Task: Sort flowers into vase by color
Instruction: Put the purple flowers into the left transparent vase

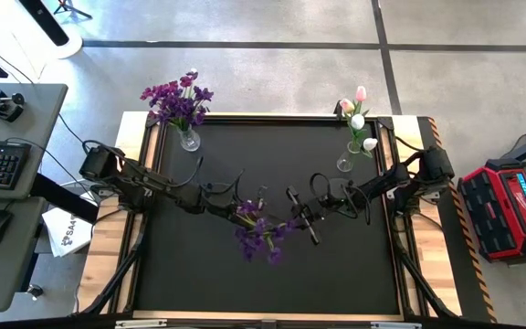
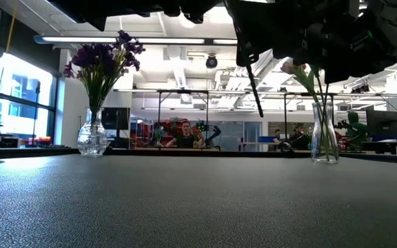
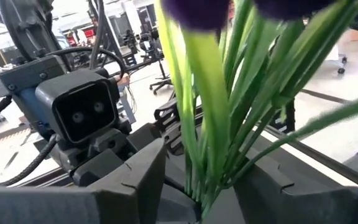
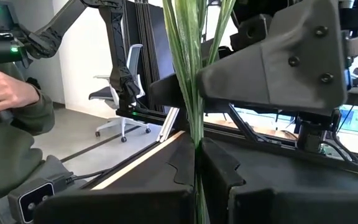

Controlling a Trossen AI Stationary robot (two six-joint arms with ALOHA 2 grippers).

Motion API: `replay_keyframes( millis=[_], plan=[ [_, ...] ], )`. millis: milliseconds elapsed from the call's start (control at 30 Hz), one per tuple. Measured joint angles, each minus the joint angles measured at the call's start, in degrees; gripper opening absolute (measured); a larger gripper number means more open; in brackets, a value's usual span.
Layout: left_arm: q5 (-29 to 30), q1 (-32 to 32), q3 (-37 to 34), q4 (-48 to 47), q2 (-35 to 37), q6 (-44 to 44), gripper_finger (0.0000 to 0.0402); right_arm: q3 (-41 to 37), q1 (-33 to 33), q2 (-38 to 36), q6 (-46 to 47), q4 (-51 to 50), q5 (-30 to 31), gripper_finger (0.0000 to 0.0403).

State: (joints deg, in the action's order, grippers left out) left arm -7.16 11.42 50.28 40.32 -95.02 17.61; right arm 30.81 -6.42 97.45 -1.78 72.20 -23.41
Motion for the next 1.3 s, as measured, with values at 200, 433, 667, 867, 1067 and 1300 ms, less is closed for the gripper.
replay_keyframes(
  millis=[200,433,667,867,1067,1300],
  plan=[
    [-0.2,-0.2,0.0,0.3,0.0,0.0,0.0135,0.0,0.0,0.0,0.0,0.0,0.0,0.0000],
    [-1.1,-0.2,0.0,0.2,0.0,-0.5,0.0120,0.0,0.0,0.0,0.0,0.0,0.0,0.0000],
    [-1.1,-0.2,0.0,0.2,0.0,-0.6,0.0111,0.0,0.0,0.0,0.3,0.0,0.3,0.0000],
    [-1.1,-0.8,0.0,0.2,0.0,-1.5,0.0110,0.0,0.0,0.0,1.2,0.0,0.9,0.0000],
    [-1.2,-1.3,0.0,0.2,0.0,-2.5,0.0106,0.0,0.0,0.0,1.8,0.0,1.0,0.0000],
    [-1.4,-1.3,0.0,0.1,0.0,-2.5,0.0072,0.0,0.0,0.0,1.8,0.0,1.1,0.0001]
  ],
)
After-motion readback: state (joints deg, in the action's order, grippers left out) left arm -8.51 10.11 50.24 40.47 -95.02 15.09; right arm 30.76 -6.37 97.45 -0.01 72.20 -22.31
